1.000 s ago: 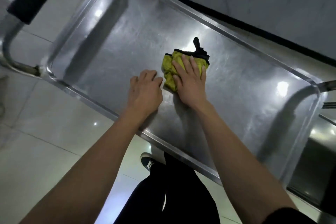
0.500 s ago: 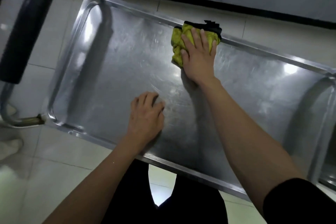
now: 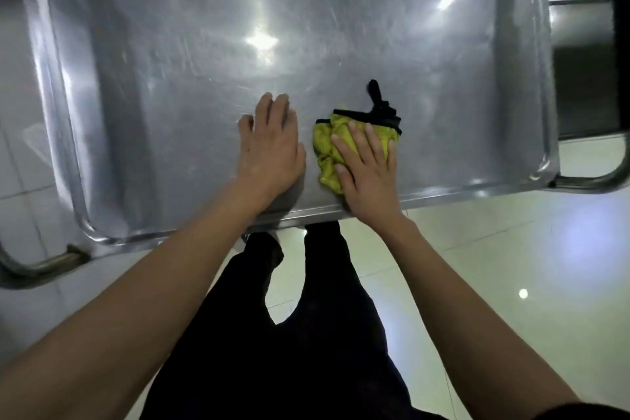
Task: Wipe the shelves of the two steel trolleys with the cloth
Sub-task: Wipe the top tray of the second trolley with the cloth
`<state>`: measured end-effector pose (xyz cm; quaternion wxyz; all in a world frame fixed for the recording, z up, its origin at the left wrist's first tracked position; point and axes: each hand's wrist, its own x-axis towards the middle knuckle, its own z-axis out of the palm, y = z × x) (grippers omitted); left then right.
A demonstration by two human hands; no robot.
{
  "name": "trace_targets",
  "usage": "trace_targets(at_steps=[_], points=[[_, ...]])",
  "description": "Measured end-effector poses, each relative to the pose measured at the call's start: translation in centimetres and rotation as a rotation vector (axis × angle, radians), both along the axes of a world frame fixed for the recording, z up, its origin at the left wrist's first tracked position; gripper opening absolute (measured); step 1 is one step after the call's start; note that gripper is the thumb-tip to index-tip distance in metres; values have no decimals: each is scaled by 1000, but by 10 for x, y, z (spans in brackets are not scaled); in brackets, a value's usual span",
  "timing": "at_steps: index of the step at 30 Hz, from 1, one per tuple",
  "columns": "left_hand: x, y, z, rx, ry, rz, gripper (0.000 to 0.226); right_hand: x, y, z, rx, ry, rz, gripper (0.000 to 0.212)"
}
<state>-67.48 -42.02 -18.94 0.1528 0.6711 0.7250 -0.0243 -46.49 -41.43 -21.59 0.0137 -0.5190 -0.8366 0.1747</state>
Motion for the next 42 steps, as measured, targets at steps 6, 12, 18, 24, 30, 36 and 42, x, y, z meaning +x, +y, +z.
trace_targets(at_steps=[6,12,18,24,30,36,42], points=[[28,43,-2,47,-71,-146,41,25,-32,-6,40,27,-26,48],[35,82,-8,34,-24,-158,36,39,-26,-3,5,-32,-104,49],[37,80,-9,40,-1,-120,37,35,53,-2,-45,-73,-118,50],[51,83,-4,14,-52,0,42,2,153,0,-70,-75,33,51],[59,89,-4,27,-54,67,44,-62,268,0,-23,-88,120,53],[60,83,-11,37,-55,88,35,-85,308,-2,-20,-59,159,56],[54,79,-9,-39,-50,50,46,-25,231,-1,-30,-40,154,53]])
